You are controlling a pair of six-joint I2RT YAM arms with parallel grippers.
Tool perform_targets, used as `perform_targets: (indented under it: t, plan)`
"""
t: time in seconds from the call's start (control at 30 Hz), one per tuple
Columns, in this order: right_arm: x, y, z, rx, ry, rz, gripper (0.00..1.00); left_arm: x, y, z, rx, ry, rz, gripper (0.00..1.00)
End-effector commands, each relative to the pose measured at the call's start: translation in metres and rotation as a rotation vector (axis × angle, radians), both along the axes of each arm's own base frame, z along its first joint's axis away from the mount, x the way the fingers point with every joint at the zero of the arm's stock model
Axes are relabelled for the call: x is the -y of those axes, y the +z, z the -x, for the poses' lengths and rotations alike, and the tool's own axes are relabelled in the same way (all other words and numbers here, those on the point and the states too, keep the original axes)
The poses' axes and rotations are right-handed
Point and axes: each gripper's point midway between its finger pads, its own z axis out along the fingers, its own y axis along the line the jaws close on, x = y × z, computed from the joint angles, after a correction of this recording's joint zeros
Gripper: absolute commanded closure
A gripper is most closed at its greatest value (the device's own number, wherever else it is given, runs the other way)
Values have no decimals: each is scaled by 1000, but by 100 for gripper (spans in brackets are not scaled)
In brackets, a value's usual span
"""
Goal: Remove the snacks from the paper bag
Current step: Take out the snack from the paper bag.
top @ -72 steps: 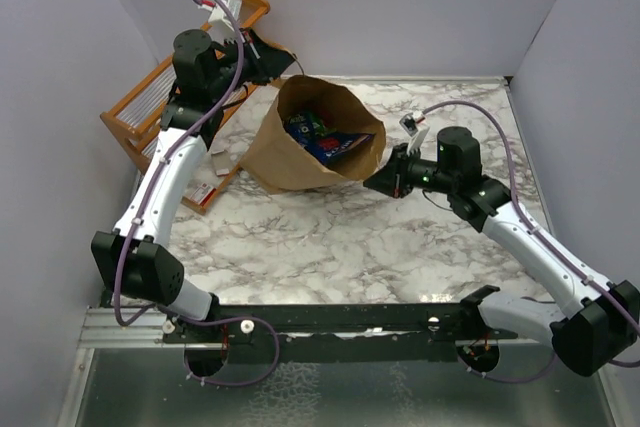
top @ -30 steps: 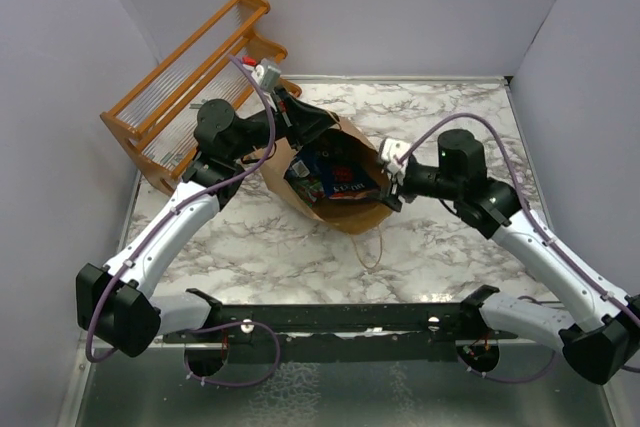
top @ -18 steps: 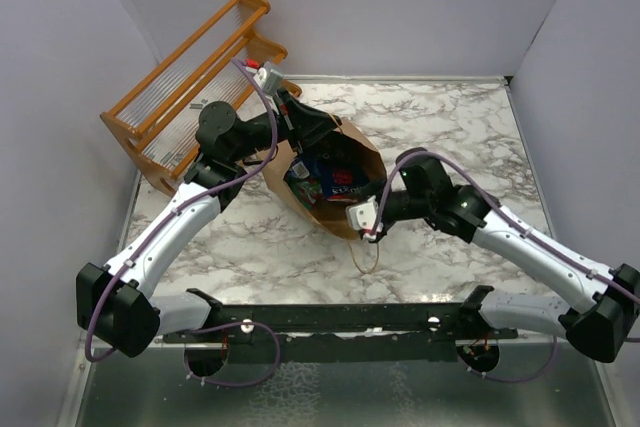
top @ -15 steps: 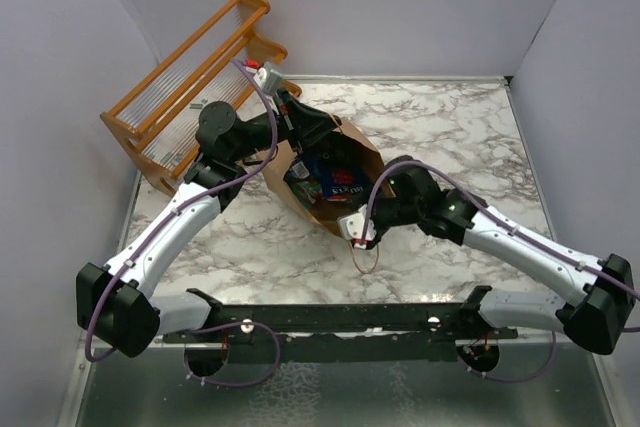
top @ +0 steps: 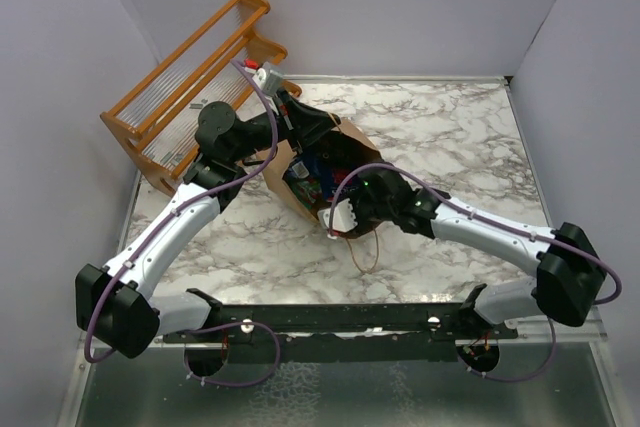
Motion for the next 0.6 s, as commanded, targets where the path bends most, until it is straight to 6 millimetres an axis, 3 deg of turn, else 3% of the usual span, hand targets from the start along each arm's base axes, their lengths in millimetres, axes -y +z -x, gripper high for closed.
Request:
perform_targets:
  t: [0.0,0.1,0.2,0.57]
  plan:
    - [-9,9,-24,69,-78,-20,74,-5,14,6,45,20,21,100]
    - [-12,17,-26,77,-95,-53,85,-5,12,5,40,23,20,100]
    - [-14,36,-24,98,-98,-132,98,-4,11,4,36,24,19,100]
    - [-15,93,-2,92,-75,-335,99,-4,9,1,27,30,18,100]
